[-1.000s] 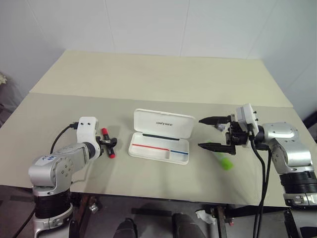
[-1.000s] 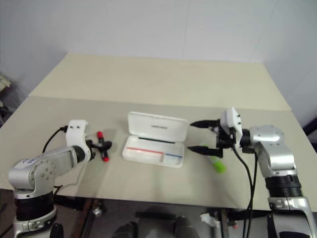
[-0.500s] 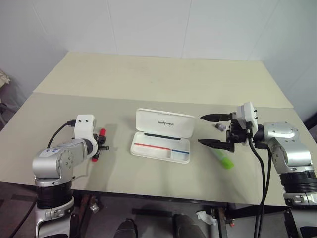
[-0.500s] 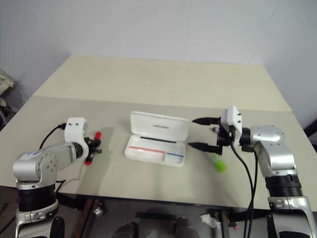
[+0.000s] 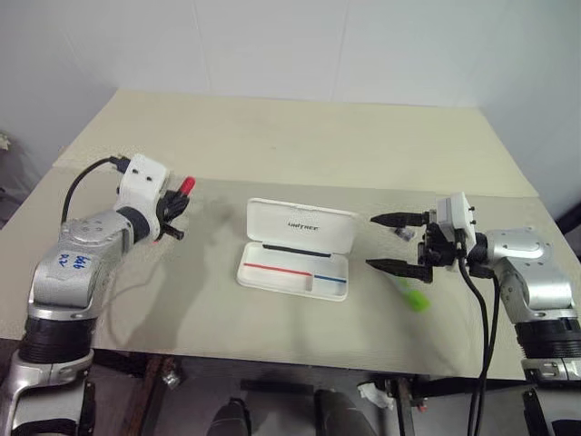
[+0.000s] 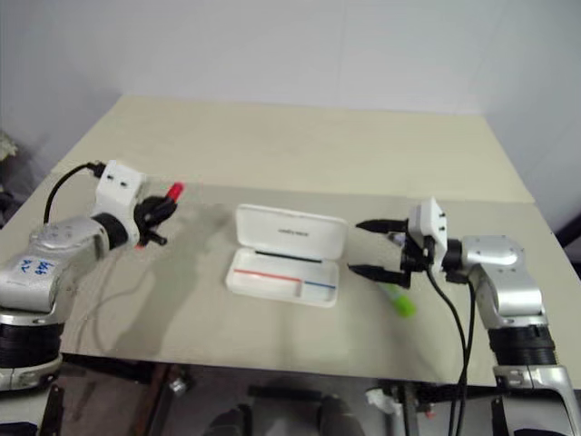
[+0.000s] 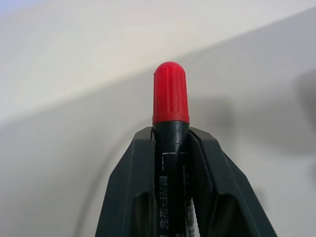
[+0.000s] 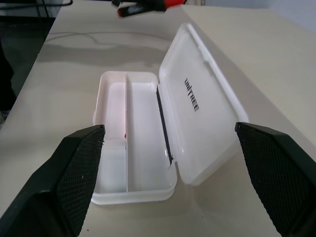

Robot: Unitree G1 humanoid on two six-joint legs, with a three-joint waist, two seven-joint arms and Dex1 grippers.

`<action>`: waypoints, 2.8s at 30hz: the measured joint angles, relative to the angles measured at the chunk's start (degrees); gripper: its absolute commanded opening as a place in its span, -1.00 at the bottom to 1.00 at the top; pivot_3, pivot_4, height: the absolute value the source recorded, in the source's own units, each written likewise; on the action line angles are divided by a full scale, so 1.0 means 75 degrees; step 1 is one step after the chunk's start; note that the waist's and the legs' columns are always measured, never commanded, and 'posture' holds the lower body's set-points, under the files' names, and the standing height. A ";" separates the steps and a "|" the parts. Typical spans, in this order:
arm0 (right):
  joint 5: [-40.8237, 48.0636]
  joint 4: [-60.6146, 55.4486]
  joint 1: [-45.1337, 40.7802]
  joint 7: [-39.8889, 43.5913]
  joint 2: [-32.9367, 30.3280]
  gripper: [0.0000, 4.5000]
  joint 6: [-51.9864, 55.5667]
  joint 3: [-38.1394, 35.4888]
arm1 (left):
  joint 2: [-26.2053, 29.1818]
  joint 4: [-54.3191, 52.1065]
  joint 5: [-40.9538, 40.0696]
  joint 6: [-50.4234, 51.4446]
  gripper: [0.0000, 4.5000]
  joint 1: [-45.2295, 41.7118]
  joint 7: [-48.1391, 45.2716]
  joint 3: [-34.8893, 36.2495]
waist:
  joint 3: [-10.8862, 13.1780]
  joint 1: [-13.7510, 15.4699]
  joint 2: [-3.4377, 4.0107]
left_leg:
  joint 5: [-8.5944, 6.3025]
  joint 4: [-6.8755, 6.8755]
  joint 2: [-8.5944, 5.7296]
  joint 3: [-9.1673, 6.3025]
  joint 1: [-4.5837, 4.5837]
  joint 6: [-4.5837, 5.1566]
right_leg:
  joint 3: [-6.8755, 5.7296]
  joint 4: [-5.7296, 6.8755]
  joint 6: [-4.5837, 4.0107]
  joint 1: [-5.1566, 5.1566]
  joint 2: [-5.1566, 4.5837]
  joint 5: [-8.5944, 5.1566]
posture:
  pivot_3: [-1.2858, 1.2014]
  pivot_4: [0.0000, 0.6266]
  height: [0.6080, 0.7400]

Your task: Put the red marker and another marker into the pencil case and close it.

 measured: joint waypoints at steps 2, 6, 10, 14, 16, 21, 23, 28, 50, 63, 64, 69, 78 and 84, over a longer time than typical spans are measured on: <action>0.0008 -0.0001 0.0053 0.0081 -0.0015 1.00 -0.0041 -0.0022 | 0.0170 0.0193 0.0013 -0.0900 -0.73 -0.0192 -0.0777 -0.0151 | 0.0000 0.0013 0.0000 | -0.0017 0.0001 0.0000 0.0000 -0.0002 -0.0001 | 0.0000 0.0000 0.0003 0.0000 0.0000 -0.0017 | 0.03 -0.52 1.00; 0.0005 -0.0002 0.0148 0.0112 -0.0047 1.00 -0.0083 -0.0125 | 0.0233 0.0506 -0.0006 -0.2498 -0.73 -0.0792 -0.2370 -0.0556 | 0.0001 0.0048 0.0003 | -0.0033 0.0001 0.0000 0.0001 -0.0003 0.0006 | 0.0000 0.0000 0.0002 0.0001 -0.0001 -0.0037 | 0.03 -0.52 1.00; -0.0001 -0.0024 0.0217 -0.0017 -0.0047 1.00 -0.0142 -0.0198 | 0.0233 0.0737 -0.0004 -0.3588 -0.73 -0.1305 -0.4078 -0.1245 | 0.0002 0.0075 0.0003 | -0.0038 0.0005 0.0000 0.0003 -0.0003 0.0008 | 0.0000 0.0003 0.0003 0.0001 -0.0001 -0.0044 | 0.03 -0.52 1.00; -0.0004 -0.0091 0.0387 -0.0197 -0.0061 1.00 -0.0175 -0.0262 | -0.0015 0.1195 0.0094 -0.3923 -0.73 -0.1844 -0.5087 -0.1893 | 0.0005 0.0071 0.0009 | -0.0038 0.0023 0.0000 0.0003 -0.0001 0.0009 | 0.0001 0.0020 0.0006 0.0003 0.0001 -0.0045 | 0.03 -0.52 1.00; -0.0007 -0.0190 0.0554 -0.0312 -0.0065 1.00 -0.0188 -0.0290 | -0.0298 0.1618 0.0329 -0.4121 -0.73 -0.2143 -0.5508 -0.2341 | 0.0006 0.0077 0.0010 | -0.0037 0.0033 0.0000 0.0004 -0.0002 0.0011 | 0.0003 0.0025 0.0008 0.0006 0.0001 -0.0044 | 0.03 -0.52 1.00; 0.0004 -0.0617 0.1048 -0.0585 -0.0120 1.00 -0.0190 -0.0534 | -0.1260 0.2612 0.0649 -0.4234 -0.73 -0.2703 -0.6120 -0.3102 | 0.0006 0.0163 0.0011 | -0.0036 0.0038 -0.0001 0.0003 -0.0001 0.0013 | 0.0004 0.0030 0.0010 0.0008 0.0002 -0.0045 | 0.03 -0.52 1.00; 0.0015 -0.0852 0.1363 -0.0719 -0.0149 1.00 -0.0180 -0.0640 | -0.1681 0.3073 0.0861 -0.4237 -0.73 -0.2902 -0.6239 -0.3353 | 0.0006 0.0193 0.0011 | -0.0037 0.0037 -0.0001 0.0002 -0.0002 0.0013 | 0.0004 0.0032 0.0013 0.0008 0.0002 -0.0048 | 0.03 -0.52 1.00; 0.0094 -0.1296 0.1798 -0.0998 -0.0240 1.00 -0.0124 -0.0933 | -0.2276 0.4134 0.1589 -0.4541 -0.73 -0.3265 -0.6054 -0.3728 | 0.0007 0.0190 0.0011 | -0.0036 0.0039 -0.0001 -0.0001 0.0001 0.0014 | 0.0006 0.0040 0.0013 0.0007 0.0004 -0.0048 | 0.03 -0.52 1.00; 0.0194 -0.1867 0.2439 -0.1660 -0.0287 1.00 0.0040 -0.1203 | -0.3127 0.4640 0.2377 -0.4579 0.27 -0.3430 -0.5944 -0.3824 | 0.0006 0.0204 0.0012 | -0.0035 0.0042 -0.0004 -0.0002 0.0001 0.0014 | 0.0008 0.0048 0.0016 0.0008 0.0004 -0.0048 | 0.03 -0.52 1.00; 0.0037 -0.1861 0.2365 -0.1763 -0.0394 1.00 0.0209 -0.1133 | -0.3021 0.3830 0.2228 -0.4463 0.99 -0.2996 -0.6081 -0.3650 | 0.0006 0.0205 0.0013 | -0.0034 0.0042 -0.0004 -0.0002 0.0003 0.0015 | 0.0008 0.0054 0.0015 0.0008 0.0004 -0.0048 | 0.03 -0.52 1.00; -0.0027 -0.1864 0.2378 -0.1825 -0.0428 1.00 0.0260 -0.1109 | -0.2999 0.3706 0.2201 -0.4463 0.99 -0.2930 -0.6065 -0.3602 | 0.0006 0.0208 0.0013 | -0.0034 0.0042 -0.0004 -0.0003 0.0003 0.0014 | 0.0008 0.0055 0.0015 0.0008 0.0004 -0.0048 | 0.03 -0.52 1.00; -0.0405 -0.2128 0.2954 -0.2392 -0.0459 1.00 0.0840 -0.0982 | -0.2798 0.2630 0.1397 -0.4333 0.99 -0.2204 -0.6160 -0.2939 | 0.0003 0.0203 0.0018 | -0.0034 0.0042 -0.0003 -0.0003 0.0005 0.0015 | 0.0009 0.0059 0.0014 0.0008 0.0004 -0.0049 | 0.03 -0.52 1.00; -0.0736 -0.2857 0.3801 -0.3731 -0.0357 1.00 0.2039 -0.0780 | -0.1876 0.1219 -0.0036 -0.4074 0.99 -0.0723 -0.6439 -0.1749 | 0.0001 0.0196 0.0020 | -0.0023 0.0057 -0.0003 -0.0004 0.0020 0.0017 | 0.0010 0.0063 0.0011 0.0023 0.0004 -0.0048 | 0.03 -0.52 1.00; -0.0829 -0.2926 0.3909 -0.4413 0.0088 1.00 0.2550 -0.0686 | -0.0841 0.1245 -0.0782 -0.4209 0.99 0.0009 -0.7016 -0.0709 | 0.0001 0.0180 0.0020 | -0.0013 0.0057 -0.0002 -0.0001 0.0020 0.0020 | 0.0010 0.0056 -0.0054 0.0023 0.0002 -0.0076 | 0.03 -0.52 1.00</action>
